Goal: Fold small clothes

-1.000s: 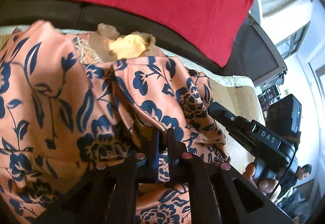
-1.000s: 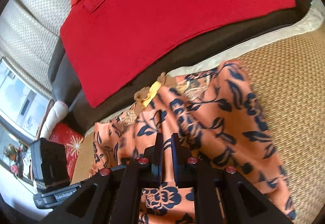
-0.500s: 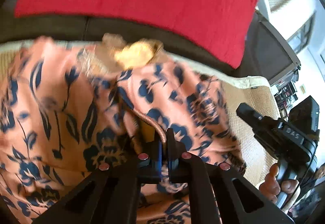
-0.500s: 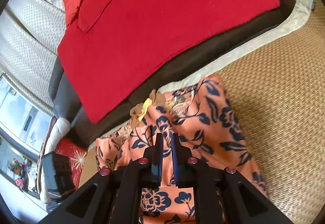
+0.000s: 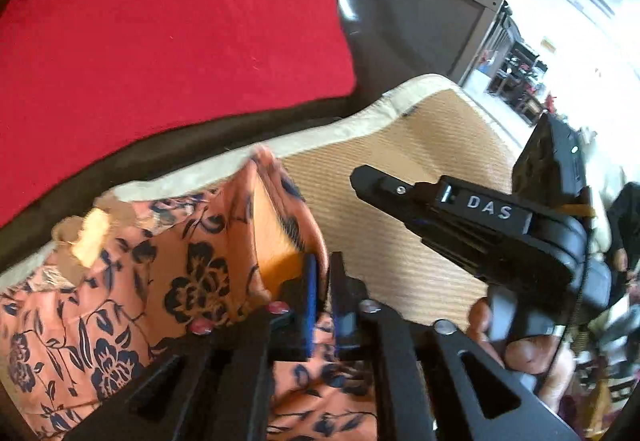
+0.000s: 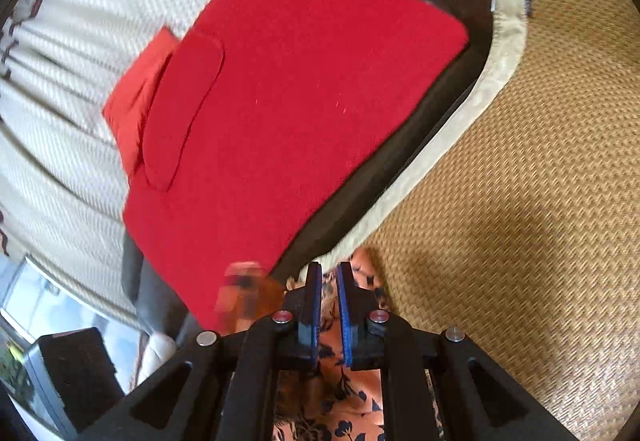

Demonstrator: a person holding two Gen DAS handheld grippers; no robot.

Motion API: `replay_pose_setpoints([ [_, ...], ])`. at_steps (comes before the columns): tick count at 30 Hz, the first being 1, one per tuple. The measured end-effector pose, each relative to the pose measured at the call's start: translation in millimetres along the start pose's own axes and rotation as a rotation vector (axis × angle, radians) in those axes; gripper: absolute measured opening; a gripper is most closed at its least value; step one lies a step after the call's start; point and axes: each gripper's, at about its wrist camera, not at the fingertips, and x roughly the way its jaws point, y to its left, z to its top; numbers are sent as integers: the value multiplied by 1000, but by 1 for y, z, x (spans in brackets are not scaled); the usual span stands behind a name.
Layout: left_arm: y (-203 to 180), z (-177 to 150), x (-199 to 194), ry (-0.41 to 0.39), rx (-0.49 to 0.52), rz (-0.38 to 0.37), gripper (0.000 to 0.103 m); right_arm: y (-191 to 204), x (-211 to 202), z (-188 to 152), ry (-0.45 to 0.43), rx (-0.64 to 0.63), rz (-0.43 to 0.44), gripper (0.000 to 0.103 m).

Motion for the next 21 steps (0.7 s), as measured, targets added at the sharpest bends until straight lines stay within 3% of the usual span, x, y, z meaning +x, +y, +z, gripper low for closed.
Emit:
replay_pose_setpoints([
  [1,6,-2,-9,-14,-28,-13,32,-1,-3,2,-8,1,-8,11],
  [2,15,-8,-21,-42,-60,7,59,0,-4,1,-6,-3,-14,11],
  [3,21,-12,-28,-64,-77,32,71,1,-4,1,5,-9,-15,11],
  [4,35,-22,-43,-106,-102,82,71,4,-2,-1,25,-16,-14,11],
  [8,108,-60,-82,-147,-247,208,71,16,7,-10,80,-76,-1,11],
  [11,168,-96,-90,-125,-372,366,71,31,24,-25,166,-149,-3,11],
  [14,208,-128,-93,-102,-450,474,71,45,43,-41,243,-224,-27,11],
  [18,246,-160,-83,-22,-505,585,71,57,71,-65,325,-311,-127,11],
  [21,267,-179,-69,60,-516,600,70,39,105,-81,448,-302,-279,11],
])
